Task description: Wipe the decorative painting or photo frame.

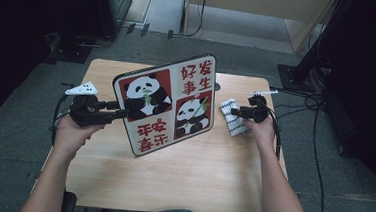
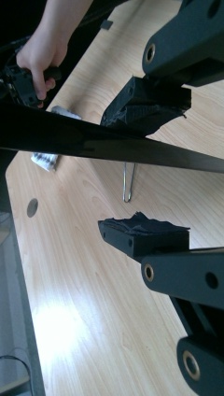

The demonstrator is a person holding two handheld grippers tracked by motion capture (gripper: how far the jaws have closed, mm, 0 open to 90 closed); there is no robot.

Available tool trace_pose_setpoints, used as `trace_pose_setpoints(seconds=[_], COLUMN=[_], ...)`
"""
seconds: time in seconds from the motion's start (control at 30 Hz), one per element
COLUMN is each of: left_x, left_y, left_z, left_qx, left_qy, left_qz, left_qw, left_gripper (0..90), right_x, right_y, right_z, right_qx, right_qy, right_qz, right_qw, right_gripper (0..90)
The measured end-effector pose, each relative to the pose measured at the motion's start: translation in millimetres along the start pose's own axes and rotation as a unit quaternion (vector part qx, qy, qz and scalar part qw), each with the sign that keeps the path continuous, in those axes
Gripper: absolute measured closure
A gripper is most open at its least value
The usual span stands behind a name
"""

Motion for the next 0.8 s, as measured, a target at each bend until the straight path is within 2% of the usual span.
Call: trace_pose_setpoints(seconds=[0.3, 0.8], left_x=[-3.0, -6.7], left_y=[-2.8, -7.8], left_z=[2.3, 7.1], left_qx=[-0.002, 0.007], left_qy=[0.007, 0.017], left_qz=[0.004, 0.007], left_qw=[1.0, 0.9998], left_gripper=[43.6, 41.3], right_x=[-1.1, -2.9], right_y=[-0.2, -0.8], right_z=[1.9, 3.9], right_qx=[-0.001, 0.004], right_qy=[0.001, 0.002], right_qz=[0.003, 0.008], right_qw=[1.0, 1.0], right_gripper=[48.1, 47.7])
Point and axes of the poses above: each handheld gripper's, and its own axes: x roughly backward along the jaws, y roughly out of its top, z roughly to its left, the point moved 5 cm from there along -x, roughly forward along the jaws, and after that the axes turned 9 degrees about -x, right-handed, at the moved point
